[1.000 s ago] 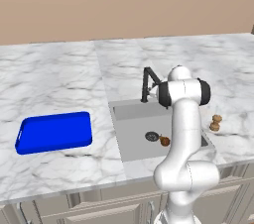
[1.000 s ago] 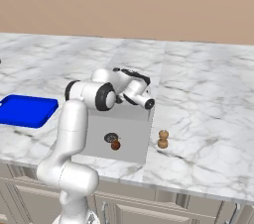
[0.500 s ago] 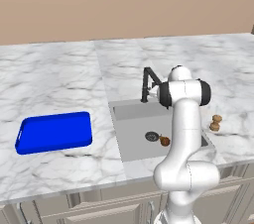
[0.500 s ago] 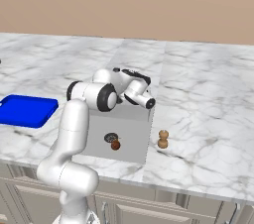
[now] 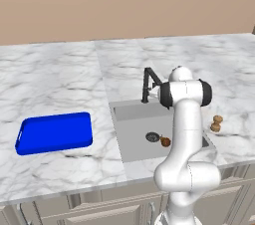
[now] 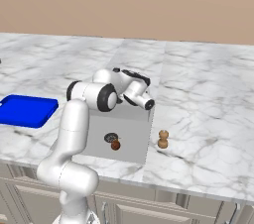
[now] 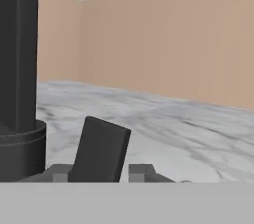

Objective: Pick up all produce items and place them in the sink. Turn on the sink faucet to wash them. Then turn the sink off and put them in the tray.

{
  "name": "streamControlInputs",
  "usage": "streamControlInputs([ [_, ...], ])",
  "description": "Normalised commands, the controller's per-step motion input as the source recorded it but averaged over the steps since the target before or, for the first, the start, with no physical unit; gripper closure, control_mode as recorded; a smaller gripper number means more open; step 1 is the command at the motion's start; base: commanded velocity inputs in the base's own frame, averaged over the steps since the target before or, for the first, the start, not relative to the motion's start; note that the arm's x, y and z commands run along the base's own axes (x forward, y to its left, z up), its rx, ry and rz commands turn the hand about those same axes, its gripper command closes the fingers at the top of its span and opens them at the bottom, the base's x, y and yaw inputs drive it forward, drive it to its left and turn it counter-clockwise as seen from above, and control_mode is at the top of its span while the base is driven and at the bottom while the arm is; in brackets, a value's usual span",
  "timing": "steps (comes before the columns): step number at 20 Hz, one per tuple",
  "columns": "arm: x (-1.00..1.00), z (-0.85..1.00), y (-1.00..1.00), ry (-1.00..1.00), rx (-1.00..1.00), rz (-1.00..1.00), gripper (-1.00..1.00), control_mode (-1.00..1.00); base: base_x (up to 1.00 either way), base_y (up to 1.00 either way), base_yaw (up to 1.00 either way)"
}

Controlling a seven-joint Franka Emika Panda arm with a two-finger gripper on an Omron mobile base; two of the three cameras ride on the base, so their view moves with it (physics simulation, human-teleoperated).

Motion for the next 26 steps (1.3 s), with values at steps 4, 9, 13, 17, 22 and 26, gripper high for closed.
streamControlInputs([
  [4,0.00,-0.09,-0.67,0.03,0.11,0.00,1.00,-1.00,0.00,0.00,0.00],
  [9,0.00,-0.06,-0.73,0.09,0.13,-0.04,1.00,-1.00,0.00,0.00,0.00],
  [13,0.00,-0.08,-0.55,0.08,0.06,-0.08,1.00,-1.00,0.00,0.00,0.00],
  [17,0.08,-0.18,-0.38,0.09,0.01,-0.01,1.00,-1.00,0.00,0.00,0.00],
  [22,0.02,-0.34,-0.89,0.16,0.11,0.00,1.00,-1.00,0.00,0.00,0.00],
  [26,0.00,-0.37,-0.98,0.10,0.12,0.00,1.00,-1.00,0.00,0.00,0.00],
])
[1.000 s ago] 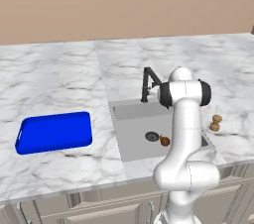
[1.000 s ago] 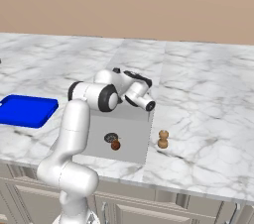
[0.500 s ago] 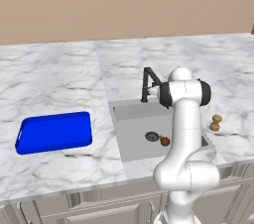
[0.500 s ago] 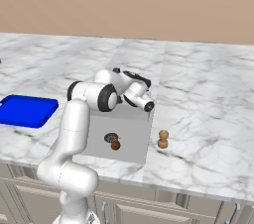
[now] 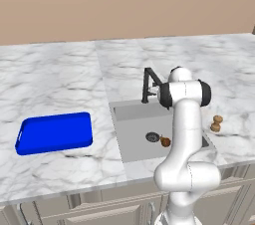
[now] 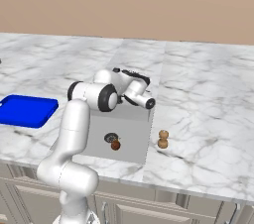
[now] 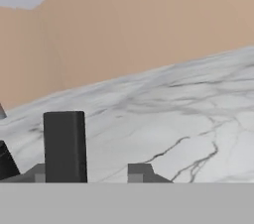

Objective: Pick up all produce items and place them in the sink. Turn on the sink faucet to wash them. Then turn the sink off and put them in the tray.

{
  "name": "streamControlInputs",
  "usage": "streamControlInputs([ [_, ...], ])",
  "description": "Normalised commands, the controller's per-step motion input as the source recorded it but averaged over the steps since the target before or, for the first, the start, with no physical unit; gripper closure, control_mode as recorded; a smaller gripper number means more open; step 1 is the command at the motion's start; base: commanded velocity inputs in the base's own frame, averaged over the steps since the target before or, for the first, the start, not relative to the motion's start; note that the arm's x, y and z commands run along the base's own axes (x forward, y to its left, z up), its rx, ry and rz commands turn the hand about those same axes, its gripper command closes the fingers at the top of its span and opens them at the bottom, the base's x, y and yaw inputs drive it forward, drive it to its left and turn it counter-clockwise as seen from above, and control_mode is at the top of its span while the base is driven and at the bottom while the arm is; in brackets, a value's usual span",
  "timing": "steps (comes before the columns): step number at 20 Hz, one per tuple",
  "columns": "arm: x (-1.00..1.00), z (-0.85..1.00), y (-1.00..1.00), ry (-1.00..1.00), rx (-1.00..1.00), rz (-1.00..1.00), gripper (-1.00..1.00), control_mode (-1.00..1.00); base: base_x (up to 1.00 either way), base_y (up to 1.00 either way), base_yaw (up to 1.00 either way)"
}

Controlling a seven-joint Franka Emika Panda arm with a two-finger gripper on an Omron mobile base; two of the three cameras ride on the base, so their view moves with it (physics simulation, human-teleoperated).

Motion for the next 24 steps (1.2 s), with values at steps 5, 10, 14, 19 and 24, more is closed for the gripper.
streamControlInputs([
  [5,0.00,-0.40,-1.00,0.05,0.13,0.00,1.00,-1.00,0.00,0.00,0.00],
  [10,-0.02,-0.42,-1.00,0.03,0.15,0.00,1.00,-1.00,0.00,0.00,0.00],
  [14,-0.01,-0.45,-1.00,0.04,0.15,0.00,1.00,-1.00,0.00,0.00,0.00],
  [19,0.00,-0.46,-0.98,0.05,0.14,0.00,1.00,-1.00,0.00,0.00,0.00],
  [24,0.05,-0.20,-0.52,0.02,0.06,0.07,1.00,-1.00,0.00,0.00,0.00],
])
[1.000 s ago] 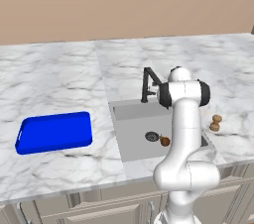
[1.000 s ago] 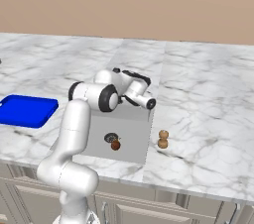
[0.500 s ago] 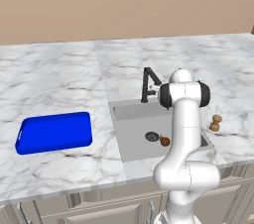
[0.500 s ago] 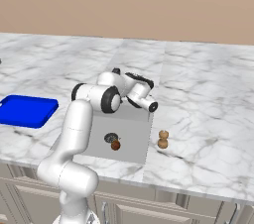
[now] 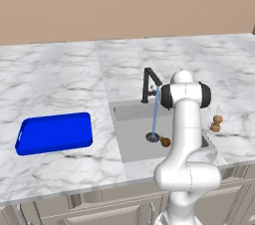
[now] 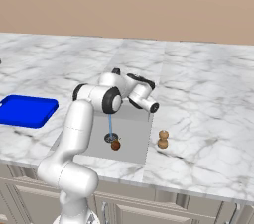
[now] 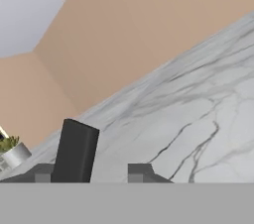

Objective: Pick up all produce items and place them in the sink. Turn on the sink faucet to wash them. Then turn the sink off and put them in the tray.

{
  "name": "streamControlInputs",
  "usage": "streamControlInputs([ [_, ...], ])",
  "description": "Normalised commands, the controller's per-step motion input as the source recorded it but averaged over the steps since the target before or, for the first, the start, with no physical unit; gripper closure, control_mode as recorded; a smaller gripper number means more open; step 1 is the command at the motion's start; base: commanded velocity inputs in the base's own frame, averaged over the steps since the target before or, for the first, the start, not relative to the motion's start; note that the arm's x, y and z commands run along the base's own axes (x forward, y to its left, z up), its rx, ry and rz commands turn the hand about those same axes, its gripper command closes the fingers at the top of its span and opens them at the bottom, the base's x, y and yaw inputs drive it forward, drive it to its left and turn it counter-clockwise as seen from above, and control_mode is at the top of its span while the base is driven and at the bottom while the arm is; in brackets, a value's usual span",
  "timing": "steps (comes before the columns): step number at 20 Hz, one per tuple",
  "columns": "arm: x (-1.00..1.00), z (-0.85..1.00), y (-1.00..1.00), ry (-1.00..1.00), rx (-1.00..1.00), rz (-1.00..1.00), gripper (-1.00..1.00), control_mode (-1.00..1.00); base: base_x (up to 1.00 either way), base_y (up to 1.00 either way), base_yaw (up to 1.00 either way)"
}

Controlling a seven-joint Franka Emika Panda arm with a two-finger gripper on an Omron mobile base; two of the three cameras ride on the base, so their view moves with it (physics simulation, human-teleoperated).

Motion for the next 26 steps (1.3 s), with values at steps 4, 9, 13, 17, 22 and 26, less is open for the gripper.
streamControlInputs([
  [4,0.21,0.00,-0.08,-0.04,0.00,0.30,1.00,-1.00,0.00,0.00,0.00],
  [9,0.27,0.00,0.00,-0.15,0.00,0.39,1.00,-1.00,0.00,0.00,0.00],
  [13,0.25,0.00,0.02,-0.22,0.00,0.41,1.00,-1.00,0.00,0.00,0.00],
  [17,0.19,0.00,0.03,-0.19,0.00,0.38,1.00,-1.00,0.00,0.00,0.00],
  [22,0.00,0.00,0.00,-0.17,0.00,0.33,-1.00,-1.00,0.00,0.00,0.00],
  [26,0.00,0.00,-0.14,-0.17,0.00,0.31,-1.00,-1.00,0.00,0.00,0.00],
])
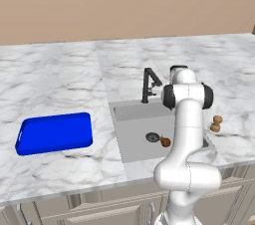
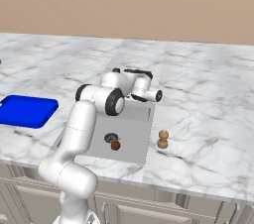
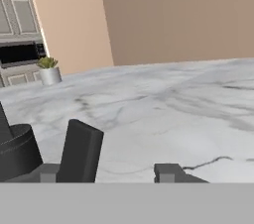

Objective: Pick up all produce items and place them in the sink. Turn on the sink faucet to wash them. Then turn the sink off and put them in the tray.

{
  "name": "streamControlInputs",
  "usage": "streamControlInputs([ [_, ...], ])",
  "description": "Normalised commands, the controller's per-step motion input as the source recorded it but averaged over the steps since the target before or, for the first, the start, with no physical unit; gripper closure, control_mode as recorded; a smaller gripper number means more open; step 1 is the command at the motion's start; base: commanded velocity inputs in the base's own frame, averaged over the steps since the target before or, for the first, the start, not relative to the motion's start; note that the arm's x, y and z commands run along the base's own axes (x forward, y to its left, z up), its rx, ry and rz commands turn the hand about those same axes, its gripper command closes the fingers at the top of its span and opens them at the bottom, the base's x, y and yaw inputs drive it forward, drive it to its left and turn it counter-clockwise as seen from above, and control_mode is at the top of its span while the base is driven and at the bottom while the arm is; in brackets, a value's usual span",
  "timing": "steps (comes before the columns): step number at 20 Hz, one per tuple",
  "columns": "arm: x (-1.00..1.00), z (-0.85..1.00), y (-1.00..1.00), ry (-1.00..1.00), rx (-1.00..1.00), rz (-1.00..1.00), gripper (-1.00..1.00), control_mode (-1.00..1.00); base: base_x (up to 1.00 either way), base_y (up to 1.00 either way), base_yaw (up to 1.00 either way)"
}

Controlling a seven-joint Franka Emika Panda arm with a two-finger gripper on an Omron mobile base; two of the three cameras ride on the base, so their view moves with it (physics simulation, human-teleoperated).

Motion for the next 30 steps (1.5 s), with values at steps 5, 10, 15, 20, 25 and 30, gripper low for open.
streamControlInputs([
  [5,0.00,0.00,-0.49,-0.17,0.00,0.33,-1.00,-1.00,0.00,0.00,0.00],
  [10,0.00,0.00,-0.49,-0.13,0.00,0.33,-1.00,-1.00,0.00,0.00,0.00],
  [15,0.02,0.02,-0.41,-0.07,0.00,0.37,-1.00,-1.00,0.00,0.00,0.00],
  [20,0.09,0.28,-0.36,-0.08,0.05,0.38,-1.00,-1.00,0.00,0.00,0.00],
  [25,0.11,0.43,-0.41,-0.13,0.07,0.39,-1.00,-1.00,0.00,0.00,0.00],
  [30,0.17,0.61,-0.34,-0.18,0.09,0.41,-1.00,-1.00,0.00,0.00,0.00],
])
